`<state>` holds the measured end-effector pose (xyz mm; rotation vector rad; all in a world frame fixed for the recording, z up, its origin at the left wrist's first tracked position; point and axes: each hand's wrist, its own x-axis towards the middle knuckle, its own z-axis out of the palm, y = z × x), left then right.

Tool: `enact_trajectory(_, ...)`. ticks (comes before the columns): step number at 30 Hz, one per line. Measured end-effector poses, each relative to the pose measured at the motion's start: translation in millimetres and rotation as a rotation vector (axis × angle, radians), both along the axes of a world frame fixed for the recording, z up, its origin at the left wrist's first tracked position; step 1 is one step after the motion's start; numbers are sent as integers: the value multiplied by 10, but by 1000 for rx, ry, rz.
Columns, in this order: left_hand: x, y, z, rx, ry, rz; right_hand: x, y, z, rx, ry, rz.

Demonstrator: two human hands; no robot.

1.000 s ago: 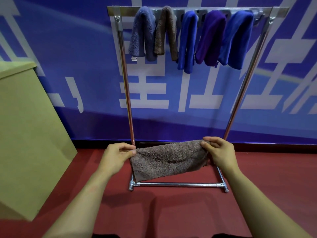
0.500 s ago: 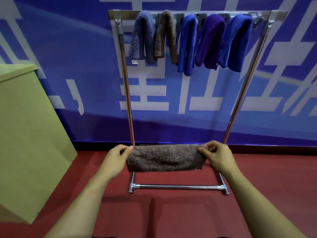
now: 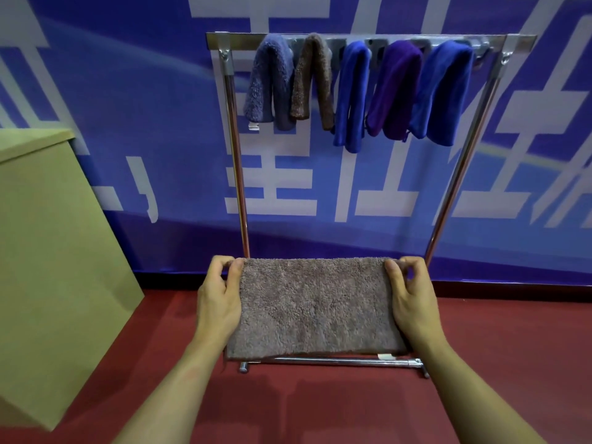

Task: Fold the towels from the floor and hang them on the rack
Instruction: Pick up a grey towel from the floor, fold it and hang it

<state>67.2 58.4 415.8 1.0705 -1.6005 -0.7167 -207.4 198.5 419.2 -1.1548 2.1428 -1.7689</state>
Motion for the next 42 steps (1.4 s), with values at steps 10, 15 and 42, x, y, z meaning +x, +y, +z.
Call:
enact_trajectory(10, -30, -50, -35, 158, 93, 56, 27, -39, 4, -8, -103, -34)
enact_trajectory(15, -1, -58, -66, 301, 169, 108, 60, -51, 27, -47, -250, -77)
enact_trajectory(42, 109, -23, 76, 207, 390, -113, -39, 80, 131, -252, -431, 76)
